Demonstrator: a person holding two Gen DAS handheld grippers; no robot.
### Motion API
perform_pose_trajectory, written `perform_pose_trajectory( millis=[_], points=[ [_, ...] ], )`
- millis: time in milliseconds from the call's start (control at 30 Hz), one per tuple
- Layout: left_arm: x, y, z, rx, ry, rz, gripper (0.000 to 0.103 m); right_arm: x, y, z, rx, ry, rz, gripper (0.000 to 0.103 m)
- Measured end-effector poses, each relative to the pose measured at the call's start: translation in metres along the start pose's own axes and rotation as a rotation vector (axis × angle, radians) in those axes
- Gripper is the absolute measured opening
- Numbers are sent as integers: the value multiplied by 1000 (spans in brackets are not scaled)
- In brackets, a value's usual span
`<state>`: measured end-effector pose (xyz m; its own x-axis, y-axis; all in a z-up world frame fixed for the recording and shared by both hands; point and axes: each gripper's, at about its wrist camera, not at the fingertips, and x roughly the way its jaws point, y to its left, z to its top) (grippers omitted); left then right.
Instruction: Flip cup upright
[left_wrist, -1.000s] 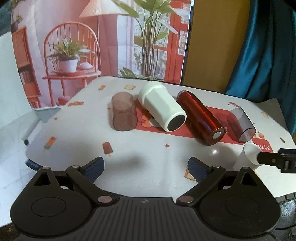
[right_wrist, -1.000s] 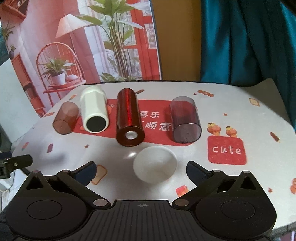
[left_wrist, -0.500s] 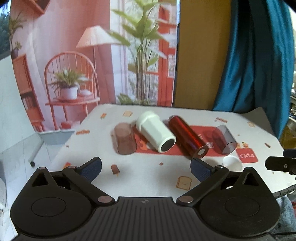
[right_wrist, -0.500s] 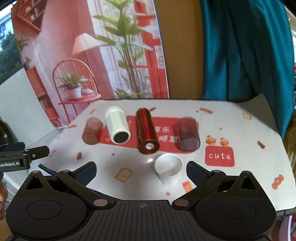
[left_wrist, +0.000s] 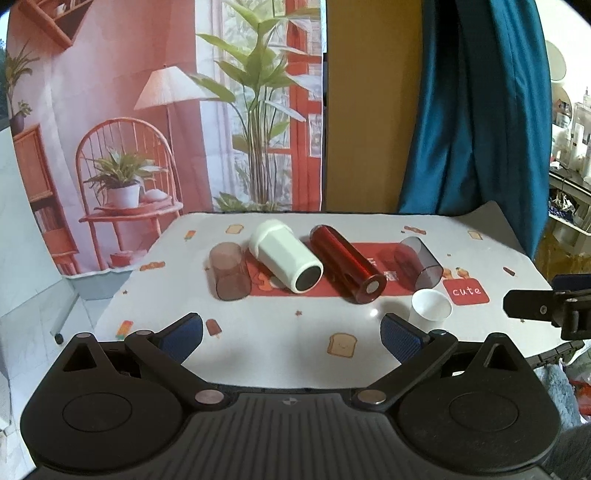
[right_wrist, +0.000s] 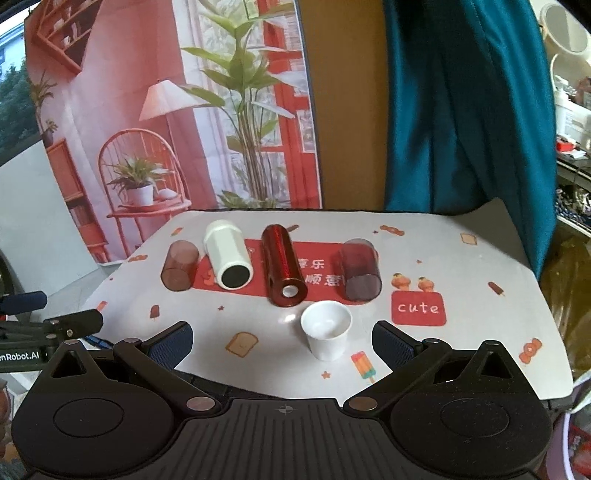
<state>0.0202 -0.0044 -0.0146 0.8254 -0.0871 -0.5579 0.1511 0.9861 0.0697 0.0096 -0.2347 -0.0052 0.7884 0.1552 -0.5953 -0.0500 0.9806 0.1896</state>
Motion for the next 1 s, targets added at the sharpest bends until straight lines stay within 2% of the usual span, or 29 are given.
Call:
perform_pose_trajectory(
  millis=[233, 400, 667, 1000],
  points=[
    [6, 2, -9, -15, 12, 23, 103, 8, 5, -14, -47, 11, -75, 103],
    [18, -5, -15, 4, 78, 33, 103, 16, 9, -25, -56, 52, -73, 103],
    [29, -7, -20, 18, 124, 15, 103, 25, -2, -29, -14, 67, -87, 103],
    [27, -8, -21, 35, 128, 13, 103, 27, -2, -32, -4, 83, -83, 103]
  ],
)
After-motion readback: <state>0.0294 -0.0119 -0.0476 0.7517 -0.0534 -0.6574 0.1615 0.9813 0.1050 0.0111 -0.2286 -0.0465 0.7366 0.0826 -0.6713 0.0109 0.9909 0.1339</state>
